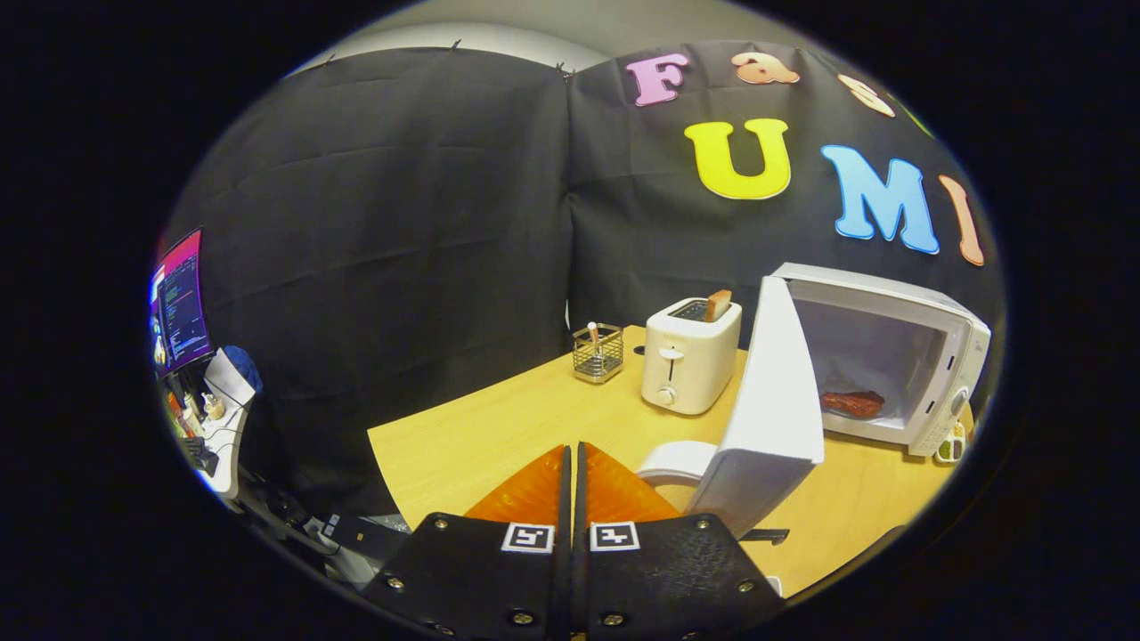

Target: Open the microwave, put the food inside, and close the microwave door.

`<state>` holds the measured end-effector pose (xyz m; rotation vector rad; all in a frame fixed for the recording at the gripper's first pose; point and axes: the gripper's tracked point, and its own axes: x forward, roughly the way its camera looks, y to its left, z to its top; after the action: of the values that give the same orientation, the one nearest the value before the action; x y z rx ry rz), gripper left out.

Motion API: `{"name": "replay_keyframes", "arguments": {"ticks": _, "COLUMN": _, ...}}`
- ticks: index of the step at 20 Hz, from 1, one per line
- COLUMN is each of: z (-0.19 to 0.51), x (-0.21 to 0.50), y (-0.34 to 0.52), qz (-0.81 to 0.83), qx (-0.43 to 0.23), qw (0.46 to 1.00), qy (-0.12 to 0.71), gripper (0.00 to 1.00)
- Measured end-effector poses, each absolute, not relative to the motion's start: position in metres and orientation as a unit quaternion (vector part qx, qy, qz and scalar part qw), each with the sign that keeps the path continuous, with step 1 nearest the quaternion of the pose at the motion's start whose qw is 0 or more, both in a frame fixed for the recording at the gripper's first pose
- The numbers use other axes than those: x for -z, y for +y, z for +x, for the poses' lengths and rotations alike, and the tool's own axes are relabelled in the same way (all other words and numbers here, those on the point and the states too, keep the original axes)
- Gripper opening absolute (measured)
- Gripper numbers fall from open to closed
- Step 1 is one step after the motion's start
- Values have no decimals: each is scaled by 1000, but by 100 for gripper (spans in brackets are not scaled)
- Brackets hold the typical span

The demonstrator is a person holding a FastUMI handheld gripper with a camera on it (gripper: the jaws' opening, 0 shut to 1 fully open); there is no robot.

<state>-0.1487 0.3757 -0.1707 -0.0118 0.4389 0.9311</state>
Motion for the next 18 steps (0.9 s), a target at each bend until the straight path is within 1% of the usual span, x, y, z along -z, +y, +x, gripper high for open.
{"name": "replay_keyframes", "arguments": {"ticks": 9, "z": -126, "x": 184, "y": 323, "qz": -6, "qx": -404, "qw": 888, "qy": 218, "gripper": 1}}
{"name": "replay_keyframes", "arguments": {"ticks": 18, "z": -78, "x": 197, "y": 272, "qz": -8, "qx": -353, "qw": 907, "qy": 228, "gripper": 1}}
